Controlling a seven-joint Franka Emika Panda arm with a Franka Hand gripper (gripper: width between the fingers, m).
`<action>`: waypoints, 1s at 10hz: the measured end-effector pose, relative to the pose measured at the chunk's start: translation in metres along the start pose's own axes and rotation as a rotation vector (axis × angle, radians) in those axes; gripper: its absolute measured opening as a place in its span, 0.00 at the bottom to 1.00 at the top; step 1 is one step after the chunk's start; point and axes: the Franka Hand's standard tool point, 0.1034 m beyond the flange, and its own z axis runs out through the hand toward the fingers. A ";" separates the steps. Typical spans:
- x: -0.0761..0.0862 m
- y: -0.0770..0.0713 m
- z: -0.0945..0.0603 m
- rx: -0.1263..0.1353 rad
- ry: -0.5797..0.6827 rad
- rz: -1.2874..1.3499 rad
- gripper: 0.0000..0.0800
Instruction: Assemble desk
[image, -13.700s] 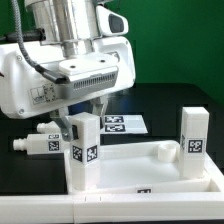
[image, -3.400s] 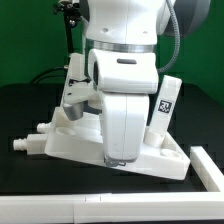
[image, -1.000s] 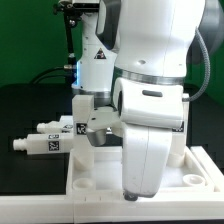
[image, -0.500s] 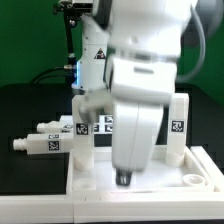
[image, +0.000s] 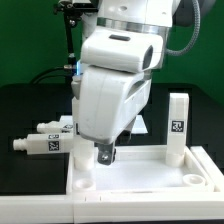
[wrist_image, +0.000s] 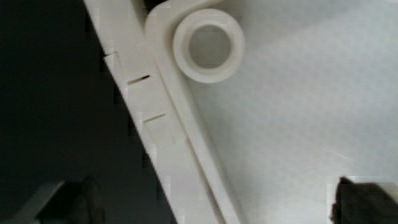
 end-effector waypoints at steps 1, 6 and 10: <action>-0.010 0.002 -0.016 0.066 -0.019 0.100 0.81; -0.063 -0.012 -0.067 0.118 -0.041 0.400 0.81; -0.082 -0.018 -0.079 0.137 -0.022 0.392 0.81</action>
Offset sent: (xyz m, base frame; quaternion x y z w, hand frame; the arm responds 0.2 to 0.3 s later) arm -0.0690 -0.0452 0.0651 0.0555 -0.0160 0.1274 0.9902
